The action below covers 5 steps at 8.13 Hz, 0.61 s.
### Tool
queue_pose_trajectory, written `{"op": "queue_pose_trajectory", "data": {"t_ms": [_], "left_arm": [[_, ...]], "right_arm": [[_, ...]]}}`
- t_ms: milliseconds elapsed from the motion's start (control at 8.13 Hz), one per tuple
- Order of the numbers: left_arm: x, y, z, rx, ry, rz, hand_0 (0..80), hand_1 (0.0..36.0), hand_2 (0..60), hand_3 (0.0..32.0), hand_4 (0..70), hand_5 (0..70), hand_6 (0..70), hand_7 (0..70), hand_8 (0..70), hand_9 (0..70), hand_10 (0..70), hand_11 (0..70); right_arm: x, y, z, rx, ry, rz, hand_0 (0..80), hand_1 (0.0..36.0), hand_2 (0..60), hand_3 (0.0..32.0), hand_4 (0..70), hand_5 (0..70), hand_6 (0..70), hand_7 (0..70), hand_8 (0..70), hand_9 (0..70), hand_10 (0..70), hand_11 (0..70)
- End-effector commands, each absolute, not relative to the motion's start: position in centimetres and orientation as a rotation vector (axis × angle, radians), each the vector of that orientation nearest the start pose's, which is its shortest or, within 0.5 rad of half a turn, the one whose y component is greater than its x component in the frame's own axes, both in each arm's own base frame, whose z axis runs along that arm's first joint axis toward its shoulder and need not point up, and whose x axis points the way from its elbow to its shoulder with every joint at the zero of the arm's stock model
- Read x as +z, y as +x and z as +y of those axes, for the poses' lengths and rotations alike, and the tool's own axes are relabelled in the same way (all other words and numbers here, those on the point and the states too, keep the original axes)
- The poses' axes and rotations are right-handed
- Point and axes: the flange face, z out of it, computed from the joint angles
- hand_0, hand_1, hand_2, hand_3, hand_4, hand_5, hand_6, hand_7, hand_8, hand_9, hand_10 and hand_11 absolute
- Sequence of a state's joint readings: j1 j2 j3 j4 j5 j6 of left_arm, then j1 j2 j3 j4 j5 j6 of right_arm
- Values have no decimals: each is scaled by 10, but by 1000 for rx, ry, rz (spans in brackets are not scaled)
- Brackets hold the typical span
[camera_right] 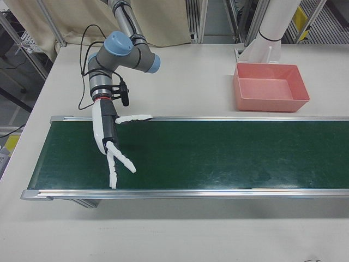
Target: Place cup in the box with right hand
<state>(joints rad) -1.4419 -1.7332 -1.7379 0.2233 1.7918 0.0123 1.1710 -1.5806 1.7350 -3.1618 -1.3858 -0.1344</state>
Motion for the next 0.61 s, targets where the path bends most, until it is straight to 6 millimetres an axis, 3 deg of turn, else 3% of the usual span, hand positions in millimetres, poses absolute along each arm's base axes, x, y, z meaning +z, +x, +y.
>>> {"op": "queue_pose_trajectory", "data": {"t_ms": [0,246,492], "left_arm": [[544,-40,-557,-1908,-340,2133,0,0,0,0,0,0,0,0,0,0,0,0],[544,-40,-557,-1909,-339,2134,0,0,0,0,0,0,0,0,0,0,0,0],[544,-40,-557,-1908,-340,2133,0,0,0,0,0,0,0,0,0,0,0,0]], "right_arm": [[614,-60,-512,-2229,157,2506,484,172,104,0,58,42,31,66,0,0,4,22],[617,-61,-510,-2240,159,2504,495,190,125,0,78,45,38,105,0,7,4,23],[616,-60,-510,-2231,168,2504,486,179,116,0,58,42,33,79,0,1,0,17]]}}
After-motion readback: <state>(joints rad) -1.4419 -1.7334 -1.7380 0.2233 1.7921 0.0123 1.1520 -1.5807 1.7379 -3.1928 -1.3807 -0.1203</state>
